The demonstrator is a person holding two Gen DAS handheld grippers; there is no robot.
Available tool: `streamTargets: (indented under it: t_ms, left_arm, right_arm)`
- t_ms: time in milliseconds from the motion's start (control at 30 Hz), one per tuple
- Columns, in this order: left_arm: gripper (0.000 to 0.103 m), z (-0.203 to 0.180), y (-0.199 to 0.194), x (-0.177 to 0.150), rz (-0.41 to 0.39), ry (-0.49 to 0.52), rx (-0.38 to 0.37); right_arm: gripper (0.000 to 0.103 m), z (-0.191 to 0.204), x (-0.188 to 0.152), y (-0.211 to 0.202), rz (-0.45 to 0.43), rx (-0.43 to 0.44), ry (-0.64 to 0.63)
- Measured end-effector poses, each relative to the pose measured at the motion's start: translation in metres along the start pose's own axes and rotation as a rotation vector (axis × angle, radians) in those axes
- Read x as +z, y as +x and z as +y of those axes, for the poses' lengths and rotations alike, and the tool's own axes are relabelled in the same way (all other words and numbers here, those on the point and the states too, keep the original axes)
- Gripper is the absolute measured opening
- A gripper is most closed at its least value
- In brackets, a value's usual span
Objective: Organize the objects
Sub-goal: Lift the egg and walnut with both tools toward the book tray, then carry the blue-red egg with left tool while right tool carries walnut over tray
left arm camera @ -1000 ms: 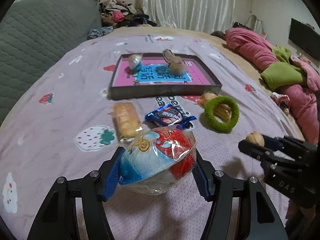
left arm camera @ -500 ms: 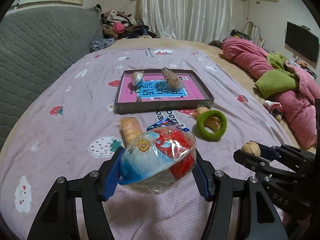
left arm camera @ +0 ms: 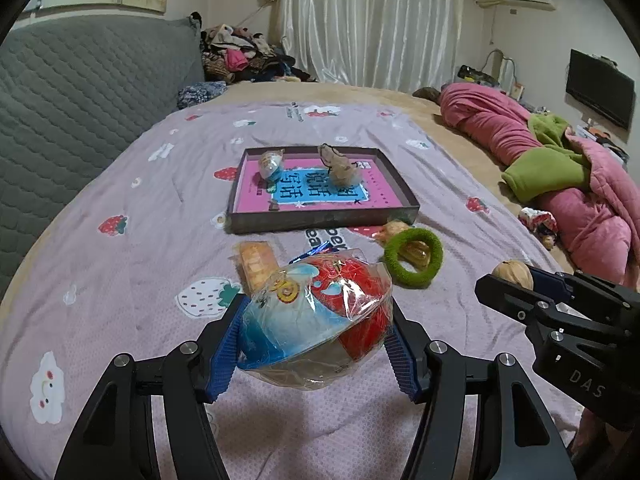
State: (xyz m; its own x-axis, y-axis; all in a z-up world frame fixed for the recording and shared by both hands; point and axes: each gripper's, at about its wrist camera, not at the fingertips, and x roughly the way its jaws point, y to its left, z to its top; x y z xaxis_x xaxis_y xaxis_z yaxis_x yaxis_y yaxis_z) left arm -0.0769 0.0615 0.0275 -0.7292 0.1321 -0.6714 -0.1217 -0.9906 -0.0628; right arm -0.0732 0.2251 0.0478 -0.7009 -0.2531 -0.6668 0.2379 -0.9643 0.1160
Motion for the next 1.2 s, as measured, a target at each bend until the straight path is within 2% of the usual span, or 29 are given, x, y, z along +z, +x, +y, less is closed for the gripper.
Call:
streamTargets:
  t_ms: [733, 1200]
  left_arm:
    - [0.066, 0.007, 0.011, 0.049, -0.020, 0.004, -0.006]
    - [0.066, 0.012, 0.032, 0.117, -0.072, 0.045, 0.026]
  right_arm:
    - [0.033, -0.001, 0.048, -0.007, -0.068, -0.009, -0.012]
    - [0.033, -0.006, 0.109, 0.009, -0.121, -0.030, -0.044]
